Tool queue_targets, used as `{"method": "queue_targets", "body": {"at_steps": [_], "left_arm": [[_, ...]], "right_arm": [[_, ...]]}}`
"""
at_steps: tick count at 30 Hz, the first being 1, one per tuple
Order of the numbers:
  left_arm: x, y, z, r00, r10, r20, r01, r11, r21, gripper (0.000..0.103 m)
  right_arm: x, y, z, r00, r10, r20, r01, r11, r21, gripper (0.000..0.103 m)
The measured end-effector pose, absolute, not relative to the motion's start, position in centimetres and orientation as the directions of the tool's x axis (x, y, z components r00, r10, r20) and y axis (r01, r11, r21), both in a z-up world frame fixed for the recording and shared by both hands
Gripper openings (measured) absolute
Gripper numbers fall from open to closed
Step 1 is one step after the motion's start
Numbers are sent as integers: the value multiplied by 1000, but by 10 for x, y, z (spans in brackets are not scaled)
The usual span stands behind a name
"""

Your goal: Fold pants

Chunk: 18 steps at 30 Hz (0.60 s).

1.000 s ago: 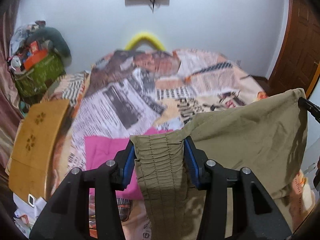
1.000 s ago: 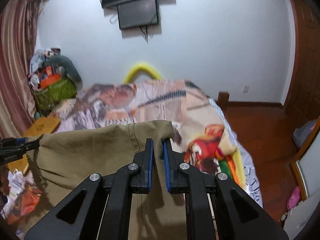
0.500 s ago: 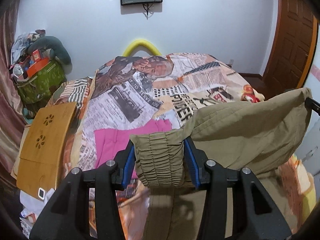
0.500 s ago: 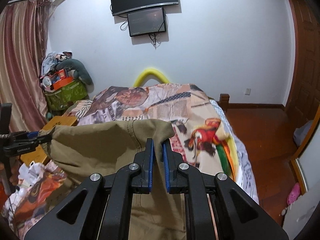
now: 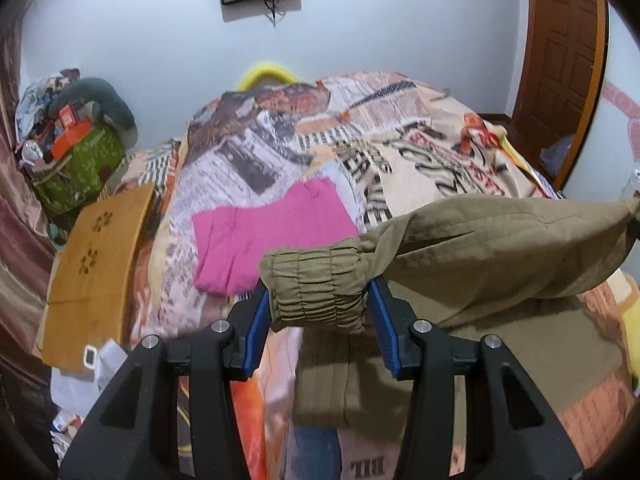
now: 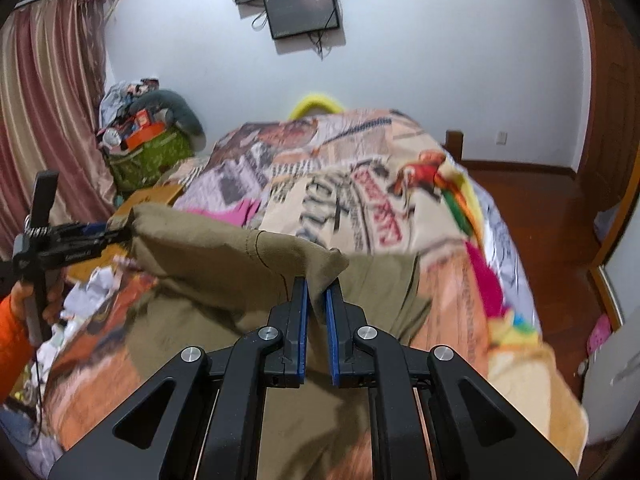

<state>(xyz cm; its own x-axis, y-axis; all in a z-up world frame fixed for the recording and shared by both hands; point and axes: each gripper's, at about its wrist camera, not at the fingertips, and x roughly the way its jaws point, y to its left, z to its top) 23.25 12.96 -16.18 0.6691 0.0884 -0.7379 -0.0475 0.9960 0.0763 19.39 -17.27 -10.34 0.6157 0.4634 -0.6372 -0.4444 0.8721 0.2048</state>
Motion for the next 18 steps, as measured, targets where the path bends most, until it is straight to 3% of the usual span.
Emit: {"method": "queue_targets", "body": {"at_steps": [7,12,18], "left_arm": [[205,138,-189,604,49,-796,-46,999,27,48],[186,134,-202,578,128,-806,-46,991,125,49],[174,142,-207,555,160,-816,-67,987,148,49]], "right_arm": [[158,-172,-129,558,469,-685,-432,869,243,7],[137,-175,-146,520,472,-712,-403,870,283,8],[124,-180,-154,499,454,-738,-383,880,282,10]]}}
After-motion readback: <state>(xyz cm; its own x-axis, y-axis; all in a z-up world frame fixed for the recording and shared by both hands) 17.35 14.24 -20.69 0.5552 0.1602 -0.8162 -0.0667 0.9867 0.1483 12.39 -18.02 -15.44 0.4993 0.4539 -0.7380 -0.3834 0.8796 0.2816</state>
